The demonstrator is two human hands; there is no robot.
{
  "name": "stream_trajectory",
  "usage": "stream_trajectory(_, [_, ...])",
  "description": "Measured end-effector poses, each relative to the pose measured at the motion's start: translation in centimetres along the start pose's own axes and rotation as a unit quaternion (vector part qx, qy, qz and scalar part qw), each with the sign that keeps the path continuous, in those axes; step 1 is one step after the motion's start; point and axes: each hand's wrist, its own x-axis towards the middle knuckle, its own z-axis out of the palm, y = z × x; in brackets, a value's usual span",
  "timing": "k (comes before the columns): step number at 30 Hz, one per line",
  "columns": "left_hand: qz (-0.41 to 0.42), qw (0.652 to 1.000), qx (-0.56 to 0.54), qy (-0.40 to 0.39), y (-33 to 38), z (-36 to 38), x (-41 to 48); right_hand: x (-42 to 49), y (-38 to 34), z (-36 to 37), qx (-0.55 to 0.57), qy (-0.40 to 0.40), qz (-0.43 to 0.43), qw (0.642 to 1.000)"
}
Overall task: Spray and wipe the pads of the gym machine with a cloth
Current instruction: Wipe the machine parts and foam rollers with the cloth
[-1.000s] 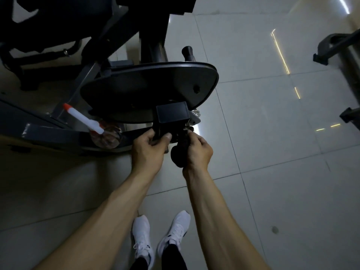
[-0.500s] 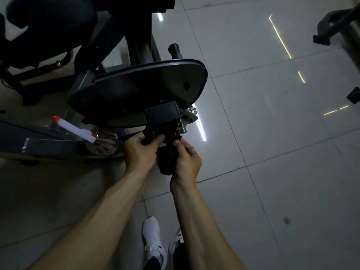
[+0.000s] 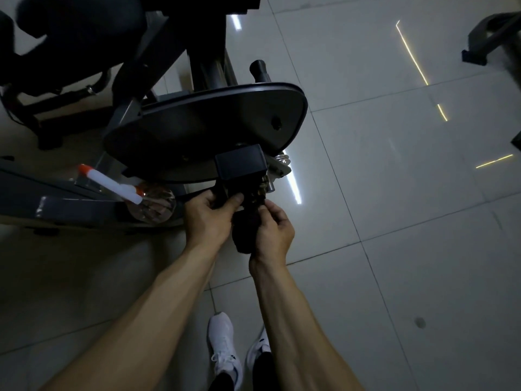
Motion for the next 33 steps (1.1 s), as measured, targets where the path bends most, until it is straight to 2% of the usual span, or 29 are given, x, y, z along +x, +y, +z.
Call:
stream_trajectory(3, [-0.008, 1.000, 0.004, 0.004, -0.1, 0.0, 0.1, -0.3, 0.1, 0.5, 0.039, -0.026, 0.107, 0.993])
stream_trajectory(7, [-0.033, 0.999, -0.010, -0.016, 0.0, -0.3, 0.1, 0.0, 0.7, 0.2, -0.004, -0.010, 0.063, 0.998])
stream_trajectory(9, [-0.022, 1.000, -0.001, -0.010, 0.1, -0.4, 0.1, -0.4, 1.6, 1.0, 0.061, 0.002, 0.087, 0.994])
stream_trajectory(11, [-0.009, 1.000, 0.012, -0.015, 0.2, -0.6, 0.1, -1.0, 2.0, 1.8, 0.137, -0.044, 0.179, 0.973])
stream_trajectory(15, [-0.019, 0.999, -0.021, -0.031, 0.9, -1.3, 0.1, -0.7, 1.3, 1.3, 0.206, -0.146, 0.309, 0.917])
stream_trajectory(18, [-0.056, 0.993, -0.091, -0.042, 1.5, -1.3, -0.2, -1.1, 0.7, 1.1, 0.241, -0.160, 0.332, 0.898])
stream_trajectory(22, [-0.055, 0.992, -0.096, -0.061, 1.9, -1.4, -0.3, -2.0, 0.3, -1.0, 0.225, -0.236, 0.304, 0.895])
stream_trajectory(23, [-0.045, 0.993, -0.088, -0.062, 1.9, -1.6, -0.2, -1.9, -0.2, -1.4, 0.198, -0.211, 0.270, 0.918])
stream_trajectory(25, [-0.040, 0.994, -0.072, -0.065, 1.8, -1.8, -0.3, -1.8, -1.1, -2.1, 0.140, -0.075, 0.161, 0.974])
stream_trajectory(26, [-0.038, 0.994, -0.069, -0.072, 1.8, -1.9, -0.4, -1.8, -1.8, -2.1, 0.113, -0.014, 0.113, 0.987])
stream_trajectory(27, [-0.037, 0.993, -0.069, -0.084, 1.7, -2.1, -0.4, -1.6, -2.0, -1.8, 0.095, 0.015, 0.076, 0.992])
stream_trajectory(30, [-0.036, 0.990, -0.081, -0.107, 1.5, -2.2, -0.2, -2.1, -1.9, 0.3, 0.031, 0.031, 0.013, 0.999])
stream_trajectory(33, [0.000, 0.998, 0.011, -0.067, 1.5, -2.2, 0.1, -2.3, -1.1, 1.6, -0.004, 0.070, -0.072, 0.995])
